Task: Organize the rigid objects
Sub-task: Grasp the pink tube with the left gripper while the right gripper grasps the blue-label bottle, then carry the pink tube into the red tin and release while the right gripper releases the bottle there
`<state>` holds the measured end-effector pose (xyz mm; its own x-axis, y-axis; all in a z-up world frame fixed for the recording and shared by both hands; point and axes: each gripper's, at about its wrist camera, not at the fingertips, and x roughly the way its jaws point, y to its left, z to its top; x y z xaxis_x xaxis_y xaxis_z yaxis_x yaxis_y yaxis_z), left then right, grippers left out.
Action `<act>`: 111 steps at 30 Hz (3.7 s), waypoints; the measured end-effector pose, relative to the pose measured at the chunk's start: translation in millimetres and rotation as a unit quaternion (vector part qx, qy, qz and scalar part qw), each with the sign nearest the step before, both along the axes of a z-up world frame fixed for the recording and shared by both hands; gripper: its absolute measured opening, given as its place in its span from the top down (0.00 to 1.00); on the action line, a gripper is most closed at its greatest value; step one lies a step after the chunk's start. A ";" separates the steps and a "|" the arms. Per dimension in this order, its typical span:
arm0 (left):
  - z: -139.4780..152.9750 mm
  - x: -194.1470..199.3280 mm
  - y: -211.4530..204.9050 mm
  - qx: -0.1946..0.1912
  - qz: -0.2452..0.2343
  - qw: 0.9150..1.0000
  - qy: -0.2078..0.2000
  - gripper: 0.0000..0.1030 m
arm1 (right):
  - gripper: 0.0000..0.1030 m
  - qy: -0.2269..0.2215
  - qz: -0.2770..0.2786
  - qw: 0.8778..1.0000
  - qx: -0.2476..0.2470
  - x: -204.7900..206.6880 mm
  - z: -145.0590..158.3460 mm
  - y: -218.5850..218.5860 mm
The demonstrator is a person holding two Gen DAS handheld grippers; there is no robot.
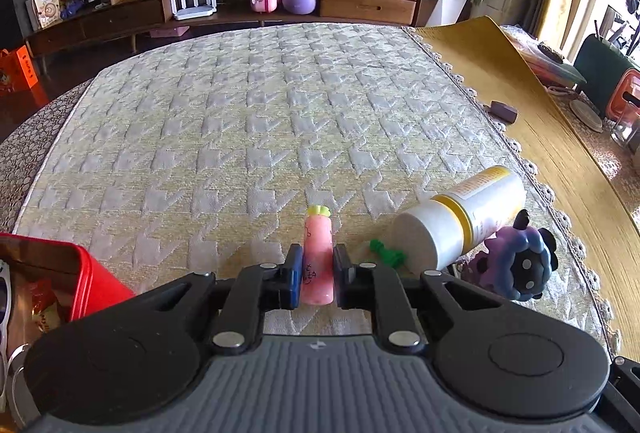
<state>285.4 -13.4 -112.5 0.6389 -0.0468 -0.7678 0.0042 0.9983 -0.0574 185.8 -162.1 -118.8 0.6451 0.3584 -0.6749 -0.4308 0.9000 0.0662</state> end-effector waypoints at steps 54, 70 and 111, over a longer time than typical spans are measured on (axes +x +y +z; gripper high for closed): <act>65.2 -140.6 189.9 -0.027 0.103 0.994 -0.019 0.85 | 0.48 -0.066 0.155 0.985 -0.022 -42.7 81.3 147.2; 35.9 -88.7 233.4 -0.003 0.110 0.994 -0.001 0.85 | 0.48 -0.054 0.202 0.975 -0.077 12.4 46.6 221.4; 19.4 -71.4 241.3 -0.013 0.104 0.994 0.015 0.84 | 0.36 -0.044 0.214 0.973 -0.074 18.6 38.0 230.1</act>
